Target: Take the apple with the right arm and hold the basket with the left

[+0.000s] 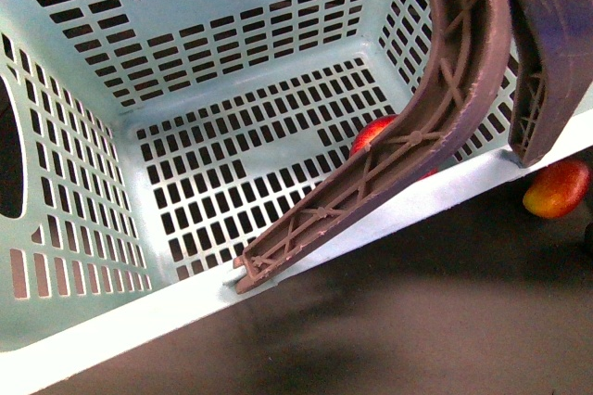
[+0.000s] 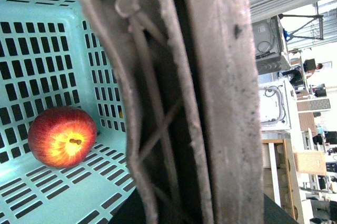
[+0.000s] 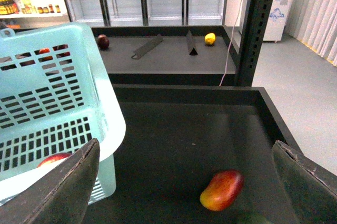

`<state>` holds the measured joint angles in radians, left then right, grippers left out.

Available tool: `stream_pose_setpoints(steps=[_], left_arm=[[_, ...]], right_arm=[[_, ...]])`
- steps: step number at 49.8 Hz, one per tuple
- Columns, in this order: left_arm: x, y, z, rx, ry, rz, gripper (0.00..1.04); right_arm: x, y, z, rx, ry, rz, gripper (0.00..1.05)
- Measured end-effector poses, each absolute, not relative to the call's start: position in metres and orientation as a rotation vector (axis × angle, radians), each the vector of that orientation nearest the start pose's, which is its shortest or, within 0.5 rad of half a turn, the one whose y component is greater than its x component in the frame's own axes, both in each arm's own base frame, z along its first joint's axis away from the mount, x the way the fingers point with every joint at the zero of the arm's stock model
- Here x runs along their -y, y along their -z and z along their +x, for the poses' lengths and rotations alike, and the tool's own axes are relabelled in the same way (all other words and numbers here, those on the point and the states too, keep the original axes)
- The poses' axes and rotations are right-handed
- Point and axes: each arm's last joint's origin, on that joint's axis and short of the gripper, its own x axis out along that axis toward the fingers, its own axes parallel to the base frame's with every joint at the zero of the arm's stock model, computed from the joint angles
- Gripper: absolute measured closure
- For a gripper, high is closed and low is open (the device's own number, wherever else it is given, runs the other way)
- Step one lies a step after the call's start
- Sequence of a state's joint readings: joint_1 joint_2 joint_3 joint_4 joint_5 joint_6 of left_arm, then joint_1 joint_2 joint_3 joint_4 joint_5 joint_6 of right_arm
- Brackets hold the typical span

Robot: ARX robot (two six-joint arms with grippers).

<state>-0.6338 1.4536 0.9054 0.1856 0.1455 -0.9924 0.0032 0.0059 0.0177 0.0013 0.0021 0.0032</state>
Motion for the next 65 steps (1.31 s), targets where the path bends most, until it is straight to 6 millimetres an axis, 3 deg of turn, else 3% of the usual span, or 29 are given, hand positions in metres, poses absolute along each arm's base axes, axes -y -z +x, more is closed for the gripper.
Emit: stream_pose_setpoints(steps=[8, 15, 22, 28, 36, 43, 48, 65], left_arm=[[0.193, -0.255, 0.255, -0.692, 0.506, -0.841, 0.9], [0.185, -0.261, 0.26, -0.515, 0.25, -0.961, 0.9], [0.158, -0.275, 0.268, -0.415, 0.173, -1.043, 0.9], [0.122, -0.277, 0.278, -0.365, 0.08, -1.131, 0.9], [0.075, -0.265, 0.3, -0.324, -0.06, -1.216, 0.9], [0.046, -0.235, 0.325, -0.336, -0.206, -1.268, 0.9], [0.038, -0.212, 0.345, -0.369, -0.29, -1.262, 0.9], [0.032, -0.18, 0.384, -0.39, -0.396, -1.335, 0.9]], right_arm=[[0.0, -0.169, 0.097, 0.013, -0.001, 0.003, 0.09], [0.0, -0.169, 0.097, 0.014, -0.002, 0.003, 0.09], [0.0, -0.169, 0.097, 0.013, -0.001, 0.003, 0.09], [0.0, -0.169, 0.097, 0.014, -0.001, 0.003, 0.09], [0.0, -0.169, 0.097, 0.014, -0.001, 0.003, 0.09], [0.0, -0.169, 0.097, 0.013, -0.001, 0.003, 0.09], [0.0, -0.169, 0.097, 0.014, -0.001, 0.003, 0.09], [0.0, -0.169, 0.097, 0.014, -0.001, 0.003, 0.09]])
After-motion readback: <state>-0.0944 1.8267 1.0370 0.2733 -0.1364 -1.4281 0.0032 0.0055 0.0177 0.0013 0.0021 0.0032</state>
